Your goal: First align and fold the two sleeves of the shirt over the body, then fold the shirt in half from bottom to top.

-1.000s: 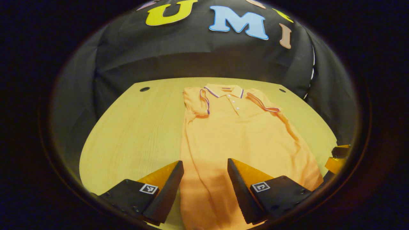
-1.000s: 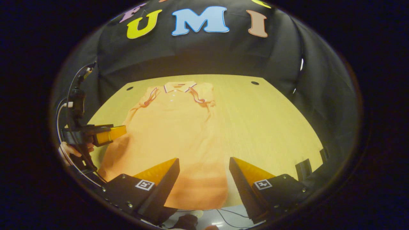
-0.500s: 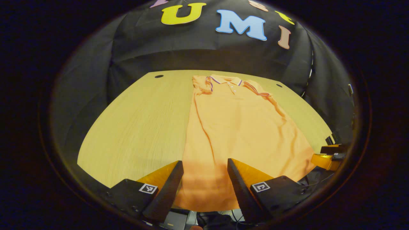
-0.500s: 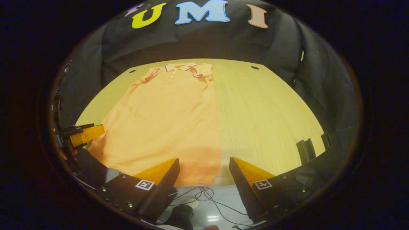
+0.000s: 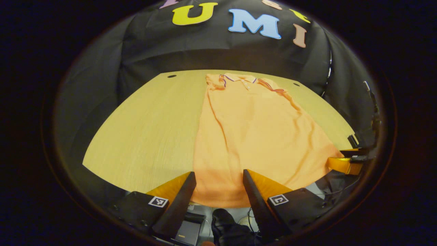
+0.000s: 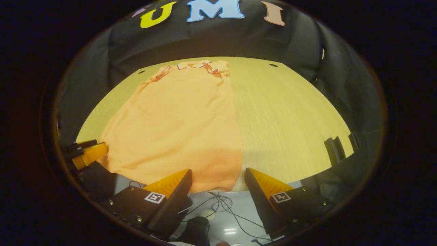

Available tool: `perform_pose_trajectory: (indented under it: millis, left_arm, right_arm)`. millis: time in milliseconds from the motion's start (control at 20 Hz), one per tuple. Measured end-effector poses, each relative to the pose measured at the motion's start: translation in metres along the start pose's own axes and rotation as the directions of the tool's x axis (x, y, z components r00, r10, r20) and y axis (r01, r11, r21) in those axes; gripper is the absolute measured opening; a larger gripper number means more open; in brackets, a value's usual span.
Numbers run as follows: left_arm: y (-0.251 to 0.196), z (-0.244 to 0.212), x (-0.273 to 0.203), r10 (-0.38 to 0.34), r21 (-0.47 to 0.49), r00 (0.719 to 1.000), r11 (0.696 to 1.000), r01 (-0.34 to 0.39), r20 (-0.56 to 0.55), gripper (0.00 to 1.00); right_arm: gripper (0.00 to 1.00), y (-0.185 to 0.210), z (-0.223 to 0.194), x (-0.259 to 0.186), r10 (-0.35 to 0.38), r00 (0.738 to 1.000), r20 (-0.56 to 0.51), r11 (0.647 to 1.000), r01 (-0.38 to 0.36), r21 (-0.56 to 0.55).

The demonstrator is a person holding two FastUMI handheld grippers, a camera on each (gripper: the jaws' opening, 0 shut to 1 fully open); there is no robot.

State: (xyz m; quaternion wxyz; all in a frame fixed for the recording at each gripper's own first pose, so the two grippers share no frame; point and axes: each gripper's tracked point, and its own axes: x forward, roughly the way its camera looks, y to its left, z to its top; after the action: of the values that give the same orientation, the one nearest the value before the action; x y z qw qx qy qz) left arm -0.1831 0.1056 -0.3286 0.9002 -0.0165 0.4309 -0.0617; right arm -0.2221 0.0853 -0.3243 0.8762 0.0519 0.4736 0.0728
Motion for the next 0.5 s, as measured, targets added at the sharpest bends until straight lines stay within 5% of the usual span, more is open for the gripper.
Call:
perform_pose_trajectory:
  millis: [250,400,500]
  left_arm:
    - [-0.006,-0.003,0.005,0.022,0.060,1.000,0.998,-0.021,-0.011,0.93]
    - [-0.013,-0.001,0.005,0.012,0.076,1.000,0.997,-0.011,-0.006,0.75]
    - [-0.016,0.001,0.006,0.009,0.055,1.000,0.998,-0.009,0.000,0.64]
  right_arm:
    - [0.94,0.004,0.001,0.002,0.011,1.000,0.011,1.000,-0.011,-0.008]
    - [0.60,0.003,0.001,0.002,0.014,1.000,0.012,1.000,-0.014,0.011]
    - [0.55,0.002,0.002,0.002,0.031,0.999,0.013,0.999,-0.031,-0.012]
